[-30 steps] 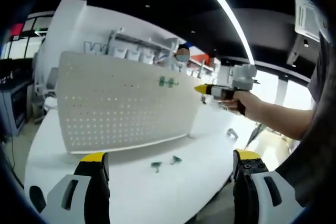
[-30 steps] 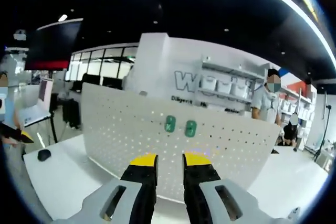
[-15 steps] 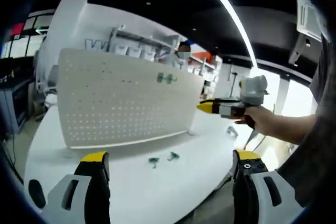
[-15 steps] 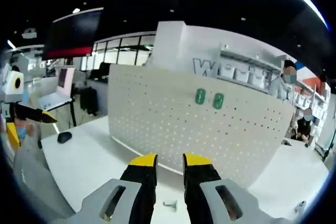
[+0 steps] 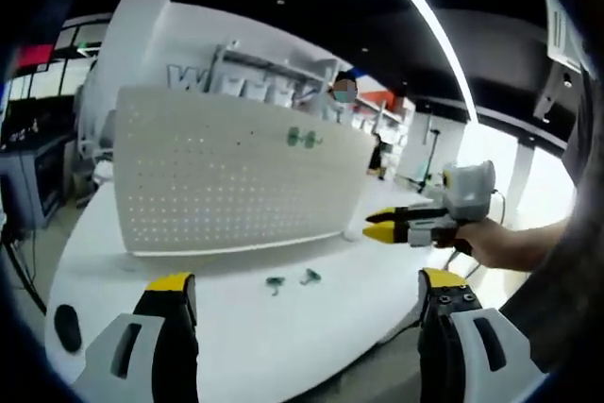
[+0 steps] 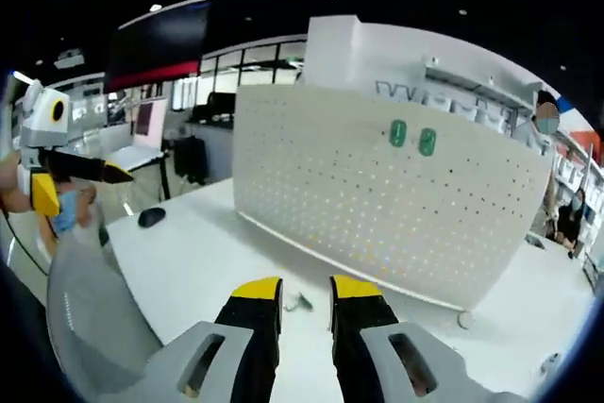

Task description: Insert the hook assembly into the mounting plate slot until the hook locks in place.

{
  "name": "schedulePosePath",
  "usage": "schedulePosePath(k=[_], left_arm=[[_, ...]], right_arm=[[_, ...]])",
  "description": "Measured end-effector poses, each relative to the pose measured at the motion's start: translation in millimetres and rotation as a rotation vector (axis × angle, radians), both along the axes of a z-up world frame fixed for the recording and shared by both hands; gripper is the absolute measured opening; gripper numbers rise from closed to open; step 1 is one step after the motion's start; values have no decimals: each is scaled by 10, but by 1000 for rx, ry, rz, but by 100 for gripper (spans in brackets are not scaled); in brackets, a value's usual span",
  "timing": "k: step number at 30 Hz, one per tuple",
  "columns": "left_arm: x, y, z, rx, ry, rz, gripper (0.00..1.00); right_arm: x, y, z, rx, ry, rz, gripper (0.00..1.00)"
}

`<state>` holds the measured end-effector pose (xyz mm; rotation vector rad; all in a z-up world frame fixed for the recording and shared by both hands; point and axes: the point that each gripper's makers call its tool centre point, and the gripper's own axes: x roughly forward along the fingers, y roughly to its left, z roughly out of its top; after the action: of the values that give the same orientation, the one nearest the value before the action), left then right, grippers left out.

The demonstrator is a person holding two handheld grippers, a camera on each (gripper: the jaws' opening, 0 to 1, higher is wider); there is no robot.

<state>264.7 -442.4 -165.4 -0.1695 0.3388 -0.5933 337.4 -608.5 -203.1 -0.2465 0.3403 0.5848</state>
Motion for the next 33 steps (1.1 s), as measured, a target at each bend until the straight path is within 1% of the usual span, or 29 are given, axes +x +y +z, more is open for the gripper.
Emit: schedulePosePath(k=[3,6,8,10,12,14,16,19,20,21,23,24,28,33], left_arm=[[30,-37,19,0,2,8,99],[60,-94,50,-4,-5,0,99],[69,-107,50,4,-9,-16,99],[76,-107,46,6,-11,-26,99],[102,-107,19,0,-6,-30,99],[127,-102,-28,-1,12,-37,99],[123,-110,-19,1,10,-50,99],[143,-77,-66,18,21,-65,99],[142,-58,-80,20,24,-67,99],[140,-55,-81,20,25,-67,99],[138,-28,-124,25,32,-71,99],[142,-14,-149,29,38,-70,99],[140,-8,-163,24,45,-74,99],[166,16,-182,27,51,-75,99]], right_arm=[[-104,-41,-122,-10,38,17,18],[-163,-86,-154,-20,45,21,18],[-166,-113,-141,-21,35,7,19],[-161,-130,-167,-34,42,-10,19],[-170,-110,-178,-14,52,-21,19],[-182,-66,-220,-31,57,-13,18],[-181,-39,-242,-29,61,-12,18],[-190,12,-327,-30,78,-12,19],[-192,15,-338,-29,80,-14,19],[-206,20,-384,-21,95,-24,19],[-214,24,-417,-20,100,-27,19],[-227,27,-461,-25,112,-26,19],[-232,4,-591,-39,138,-27,20],[-188,-35,-751,-54,166,-34,20]])
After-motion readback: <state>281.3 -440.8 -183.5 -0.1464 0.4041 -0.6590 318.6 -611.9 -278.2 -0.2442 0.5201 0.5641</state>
